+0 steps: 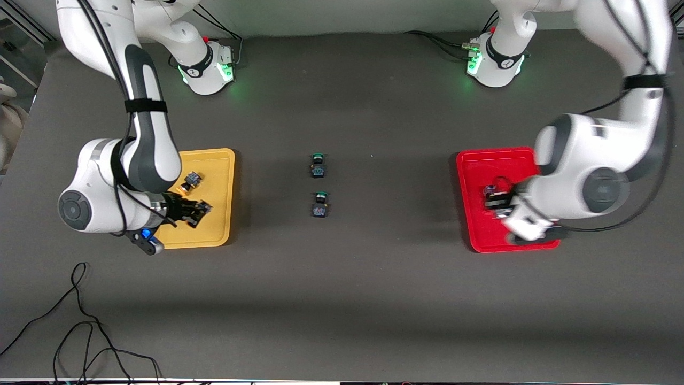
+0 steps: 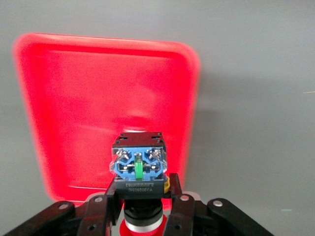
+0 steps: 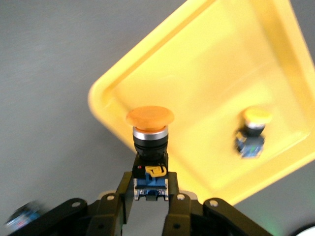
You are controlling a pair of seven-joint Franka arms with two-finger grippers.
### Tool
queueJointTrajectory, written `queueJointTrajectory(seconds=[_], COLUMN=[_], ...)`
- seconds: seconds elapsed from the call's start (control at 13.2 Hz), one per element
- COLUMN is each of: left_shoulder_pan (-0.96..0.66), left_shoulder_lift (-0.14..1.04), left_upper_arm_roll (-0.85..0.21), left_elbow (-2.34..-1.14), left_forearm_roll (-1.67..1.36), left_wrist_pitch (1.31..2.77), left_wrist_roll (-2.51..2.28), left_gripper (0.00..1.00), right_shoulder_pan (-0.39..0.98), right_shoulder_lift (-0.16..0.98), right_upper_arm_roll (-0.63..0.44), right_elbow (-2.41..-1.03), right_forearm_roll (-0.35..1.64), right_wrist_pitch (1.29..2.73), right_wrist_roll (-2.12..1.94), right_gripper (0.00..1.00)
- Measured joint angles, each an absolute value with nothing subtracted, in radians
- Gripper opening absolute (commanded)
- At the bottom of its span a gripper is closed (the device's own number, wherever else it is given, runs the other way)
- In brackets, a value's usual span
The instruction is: Place red and yellow buttons in trays
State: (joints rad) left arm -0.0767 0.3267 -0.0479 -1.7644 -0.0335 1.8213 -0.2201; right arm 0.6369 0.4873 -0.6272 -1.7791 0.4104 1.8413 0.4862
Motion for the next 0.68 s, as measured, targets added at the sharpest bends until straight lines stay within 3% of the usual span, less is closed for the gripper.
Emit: queueJointTrajectory(seconds=[0.15, 0.38, 0.45, 0.53, 0.6, 0.68], left_shoulder_pan=[-0.003, 0.051, 0.056, 0.057, 0.057, 0.057], left_shoulder_lift=[0.326, 0.351, 0.373, 0.400, 0.421, 0.430], left_upper_arm_roll=[-0.048, -0.048, -0.048, -0.050, -0.052, -0.055], left_elbow=[-1.837, -2.015, -2.067, -2.102, -2.114, -2.111], left_forearm_roll=[0.020, 0.071, 0.087, 0.100, 0.105, 0.107], left_wrist_pitch=[1.916, 2.211, 2.300, 2.363, 2.388, 2.387], left_wrist_roll=[-0.108, -0.038, -0.034, -0.034, -0.032, -0.026], left_gripper=[0.06, 0.11, 0.39, 0.99, 1.00, 1.00], right_shoulder_pan=[0.636, 0.637, 0.637, 0.637, 0.637, 0.637], right_shoulder_lift=[0.523, 0.557, 0.558, 0.558, 0.558, 0.558], right_upper_arm_roll=[-0.638, -0.639, -0.639, -0.640, -0.641, -0.643], right_elbow=[-1.834, -1.886, -1.899, -1.906, -1.907, -1.907], right_forearm_roll=[0.409, 0.409, 0.409, 0.409, 0.409, 0.409], right_wrist_pitch=[1.930, 2.022, 2.037, 2.044, 2.045, 2.046], right_wrist_roll=[0.417, 0.390, 0.380, 0.364, 0.356, 0.354], right_gripper=[0.09, 0.10, 0.23, 0.61, 0.99, 1.00])
